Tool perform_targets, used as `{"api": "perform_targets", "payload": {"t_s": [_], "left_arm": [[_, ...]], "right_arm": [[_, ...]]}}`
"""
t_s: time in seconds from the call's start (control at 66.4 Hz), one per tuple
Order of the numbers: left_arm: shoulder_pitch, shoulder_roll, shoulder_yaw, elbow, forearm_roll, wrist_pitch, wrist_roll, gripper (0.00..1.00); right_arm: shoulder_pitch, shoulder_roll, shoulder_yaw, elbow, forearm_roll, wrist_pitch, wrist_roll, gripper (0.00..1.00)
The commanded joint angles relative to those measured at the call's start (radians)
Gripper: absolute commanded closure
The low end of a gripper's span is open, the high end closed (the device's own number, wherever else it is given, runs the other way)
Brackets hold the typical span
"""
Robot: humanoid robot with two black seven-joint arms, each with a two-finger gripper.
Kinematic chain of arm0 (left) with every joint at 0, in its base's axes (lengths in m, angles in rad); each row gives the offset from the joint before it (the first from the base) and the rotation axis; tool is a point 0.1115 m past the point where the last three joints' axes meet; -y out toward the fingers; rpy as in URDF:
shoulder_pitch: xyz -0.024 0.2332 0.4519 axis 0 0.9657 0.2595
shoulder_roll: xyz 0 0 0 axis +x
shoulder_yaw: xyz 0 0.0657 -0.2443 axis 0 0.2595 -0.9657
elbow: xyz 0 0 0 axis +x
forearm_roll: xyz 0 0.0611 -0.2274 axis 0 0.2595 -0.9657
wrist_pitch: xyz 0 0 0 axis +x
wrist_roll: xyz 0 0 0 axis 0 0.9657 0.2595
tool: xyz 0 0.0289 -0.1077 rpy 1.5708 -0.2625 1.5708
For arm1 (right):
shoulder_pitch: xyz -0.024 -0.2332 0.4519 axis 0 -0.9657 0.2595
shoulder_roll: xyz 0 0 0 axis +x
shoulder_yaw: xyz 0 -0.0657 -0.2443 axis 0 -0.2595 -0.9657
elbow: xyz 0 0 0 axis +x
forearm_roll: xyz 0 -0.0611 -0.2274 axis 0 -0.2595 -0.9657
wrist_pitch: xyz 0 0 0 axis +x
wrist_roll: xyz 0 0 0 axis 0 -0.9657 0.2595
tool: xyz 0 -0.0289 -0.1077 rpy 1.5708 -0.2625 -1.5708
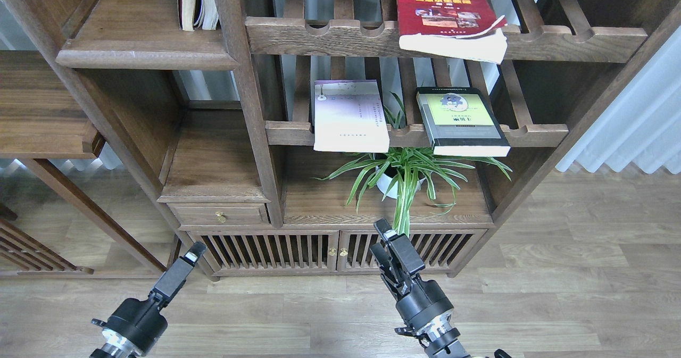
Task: Organize books on shelf
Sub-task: 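Raise the right gripper toward the dark green-labelled book on the middle shelf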
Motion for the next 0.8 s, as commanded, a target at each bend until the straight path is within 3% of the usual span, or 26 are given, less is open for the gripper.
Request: {"api": "perform_targets", "payload": {"t_s": [0.0,0.075,0.783], "left_arm": [[-0.002,0.005,0.034,0.009,0.008,0.0,0.012,0.0],[-0.002,0.002,0.048,0.012,0.01,0.0,0.034,0.0],[0.003,0.002,0.03,0.05,-0.004,0.0,0.029,0.0]], "right_arm": [[-0.001,0.0,-0.001,0.0,0.0,0.0,0.0,0.0],[0.0,0.0,0.001,0.0,0.0,0.0,0.0,0.0],[0.031,0.0,-0.045,-0.04,0.002,0.051,-0.003,0.0]]}}
